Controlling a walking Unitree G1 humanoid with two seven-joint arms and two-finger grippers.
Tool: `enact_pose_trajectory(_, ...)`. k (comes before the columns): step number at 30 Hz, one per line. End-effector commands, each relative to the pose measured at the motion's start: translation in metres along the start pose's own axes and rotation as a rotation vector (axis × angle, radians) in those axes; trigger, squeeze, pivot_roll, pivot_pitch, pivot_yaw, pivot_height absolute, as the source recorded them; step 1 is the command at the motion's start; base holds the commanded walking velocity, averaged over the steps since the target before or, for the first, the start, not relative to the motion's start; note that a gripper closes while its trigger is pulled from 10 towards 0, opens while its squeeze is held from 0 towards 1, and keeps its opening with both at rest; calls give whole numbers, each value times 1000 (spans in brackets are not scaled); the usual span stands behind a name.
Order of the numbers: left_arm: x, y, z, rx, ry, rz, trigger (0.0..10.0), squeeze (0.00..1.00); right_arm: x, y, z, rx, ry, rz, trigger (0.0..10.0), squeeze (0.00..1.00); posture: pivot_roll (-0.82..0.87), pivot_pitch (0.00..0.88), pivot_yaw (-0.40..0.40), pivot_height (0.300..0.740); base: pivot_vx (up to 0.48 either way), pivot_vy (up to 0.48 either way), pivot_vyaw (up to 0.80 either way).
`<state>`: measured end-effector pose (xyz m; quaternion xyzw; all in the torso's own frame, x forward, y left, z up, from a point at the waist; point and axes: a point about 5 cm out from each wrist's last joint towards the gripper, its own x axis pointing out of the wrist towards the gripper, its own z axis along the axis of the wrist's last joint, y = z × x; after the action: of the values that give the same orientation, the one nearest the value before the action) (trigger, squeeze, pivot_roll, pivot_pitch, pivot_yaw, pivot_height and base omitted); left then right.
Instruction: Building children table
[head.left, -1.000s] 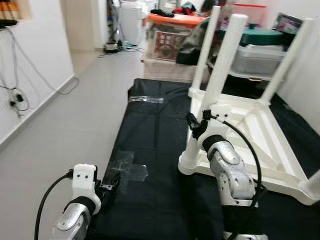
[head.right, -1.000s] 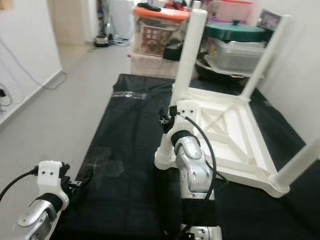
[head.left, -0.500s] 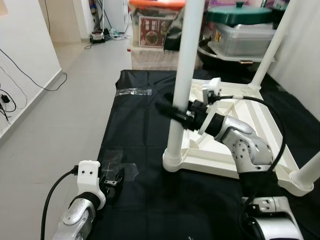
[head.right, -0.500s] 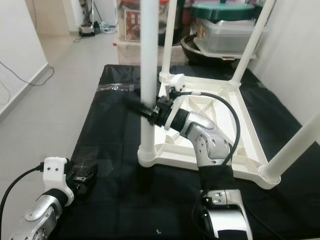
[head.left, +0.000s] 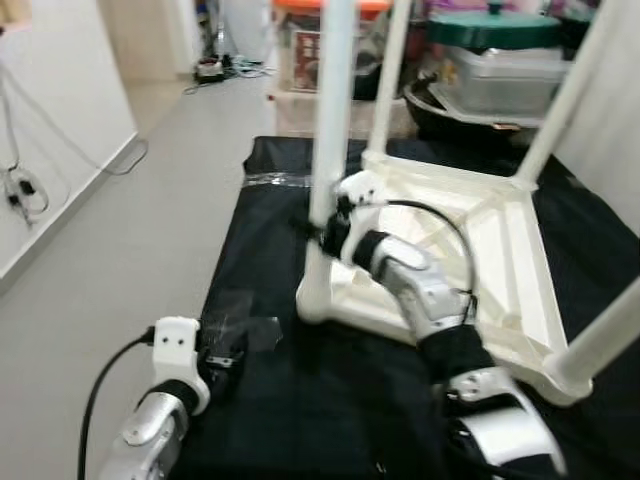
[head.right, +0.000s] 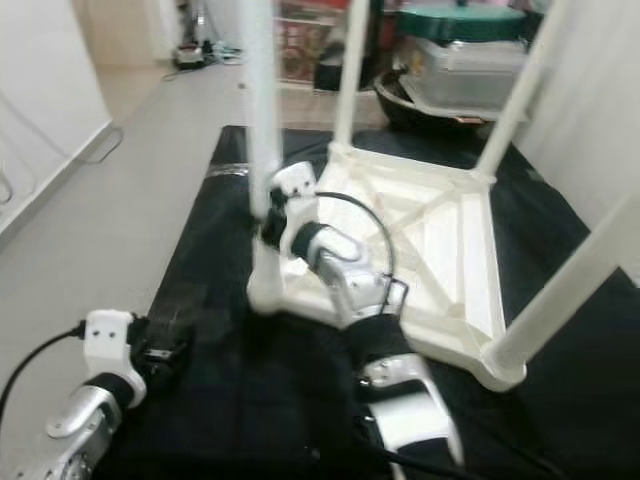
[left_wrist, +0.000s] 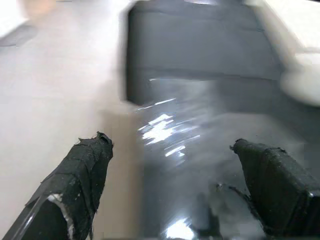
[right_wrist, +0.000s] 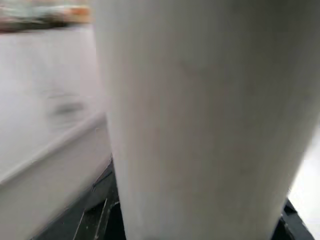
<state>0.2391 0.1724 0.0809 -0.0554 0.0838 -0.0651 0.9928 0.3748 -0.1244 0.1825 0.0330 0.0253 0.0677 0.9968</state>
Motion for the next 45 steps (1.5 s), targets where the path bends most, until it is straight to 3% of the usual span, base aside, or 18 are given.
enact_pose_trajectory(1,-1,2,0,18,4,11,10000,0,-25,-47,-45,21,185,-297,0,0,76,0,-74,740,0,0,0)
enact_pose_trajectory(4,-2,3,0,18,3,12,10000,0,-32,-47,-49,15,186,-307,0,0,72,0,-69,740,0,0,0)
enact_pose_trajectory(5,-3,3,0,18,3,13,10000,0,-39,-43,-49,3,159,-298,6549,0,61,0,-60,740,0,0,0)
enact_pose_trajectory(10,-6,2,-5,16,24,2,10000,0,-50,6,-34,69,79,100,10000,0,38,0,-45,740,0,0,0)
enact_pose_trajectory(11,-4,0,-4,14,24,-4,10000,0,-49,18,-26,108,44,239,10000,1000,33,0,-40,740,0,0,0)
enact_pose_trajectory(13,-2,-2,-3,12,19,-12,10000,0,-45,24,-16,121,16,369,10000,1000,37,0,-40,740,0,0,0)
enact_pose_trajectory(14,0,-3,-2,11,16,-16,10000,0,-41,28,-4,133,7,489,10000,0,38,0,-43,740,0,0,0)
enact_pose_trajectory(24,0,0,-1,20,14,-14,10000,0,-39,42,15,-46,-5,1149,10000,0,64,0,-59,740,0,0,0)
enact_pose_trajectory(25,0,0,-1,21,13,-15,10000,0,-39,47,12,-57,5,1182,7686,0,69,0,-63,740,0,0,0)
enact_pose_trajectory(26,0,0,-1,21,13,-15,10000,0,-39,47,12,-57,5,1182,7686,0,69,0,-63,740,0,0,0)
enact_pose_trajectory(27,0,-1,-1,21,12,-14,10000,0,-35,52,12,-50,-22,1155,1725,0,70,0,-64,740,0,0,0)
enact_pose_trajectory(28,0,-1,0,22,11,-13,10000,0,-26,53,9,-31,-10,1034,0,0,74,0,-67,740,0,0,0)
enact_pose_trajectory(30,-2,0,0,21,11,-10,10000,0,-13,52,4,-51,2,828,0,0,73,0,-64,740,0,0,0)
enact_pose_trajectory(32,-4,1,-1,19,15,-7,10000,0,9,14,-18,-7,127,124,0,0,68,0,-57,740,0,0,0)
enact_pose_trajectory(35,-5,0,-1,19,17,-8,10000,0,1,-8,-33,15,186,-122,0,0,61,0,-47,740,0,0,0)
enact_pose_trajectory(43,-6,0,2,19,15,-19,10000,0,-53,-19,-35,40,37,-180,0,0,27,0,-15,740,0,0,0)
enact_pose_trajectory(44,-6,-1,1,19,18,-25,10000,0,-55,-1,-25,66,-14,8,10000,0,26,0,-14,740,0,0,0)
enact_pose_trajectory(45,-5,-2,1,19,20,-29,10000,0,-55,11,-20,81,-41,141,10000,0,23,0,-13,740,0,0,0)
